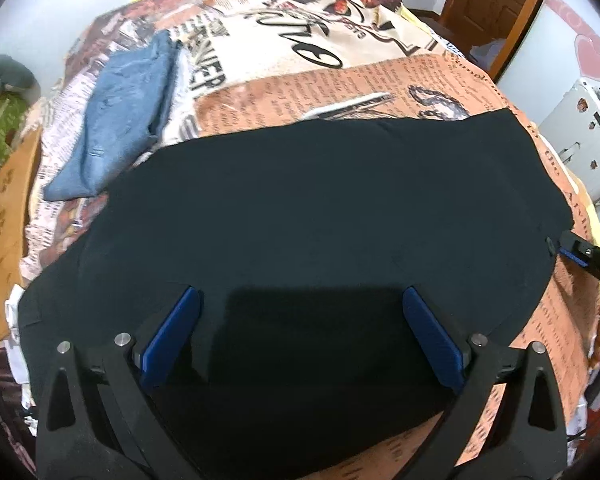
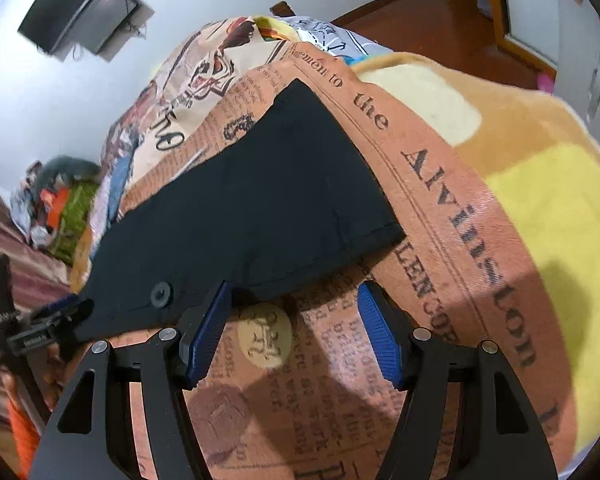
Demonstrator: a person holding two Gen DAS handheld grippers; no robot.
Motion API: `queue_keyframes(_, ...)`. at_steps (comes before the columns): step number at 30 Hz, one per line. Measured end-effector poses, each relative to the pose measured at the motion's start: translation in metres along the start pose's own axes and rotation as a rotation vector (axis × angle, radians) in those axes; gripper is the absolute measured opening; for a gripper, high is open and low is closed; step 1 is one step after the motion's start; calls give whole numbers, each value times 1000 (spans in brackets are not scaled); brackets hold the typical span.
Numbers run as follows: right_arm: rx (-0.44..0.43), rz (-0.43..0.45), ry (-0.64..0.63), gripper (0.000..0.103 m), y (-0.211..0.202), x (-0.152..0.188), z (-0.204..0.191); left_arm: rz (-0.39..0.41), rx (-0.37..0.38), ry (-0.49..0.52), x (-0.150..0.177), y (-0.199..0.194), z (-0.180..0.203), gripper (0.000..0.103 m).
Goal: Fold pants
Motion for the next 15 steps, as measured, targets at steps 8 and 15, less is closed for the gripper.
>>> queue_keyframes(8,-40,28,46,57,16,-7,2,-4,10,40,-11,14,22,103)
queue_keyframes(15,-20,17,24,11,25,-16,9,-1,16,42,-19,22,26,103)
Point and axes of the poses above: each gripper's, at about its wrist camera, not at the fingertips, and y roughly the way its jaws point, z to its right, x to its underside, the point moved 6 cm from there along y, roughly the way its jaws point, and after that the axes turned 15 degrees about z, right-handed, at the moved point
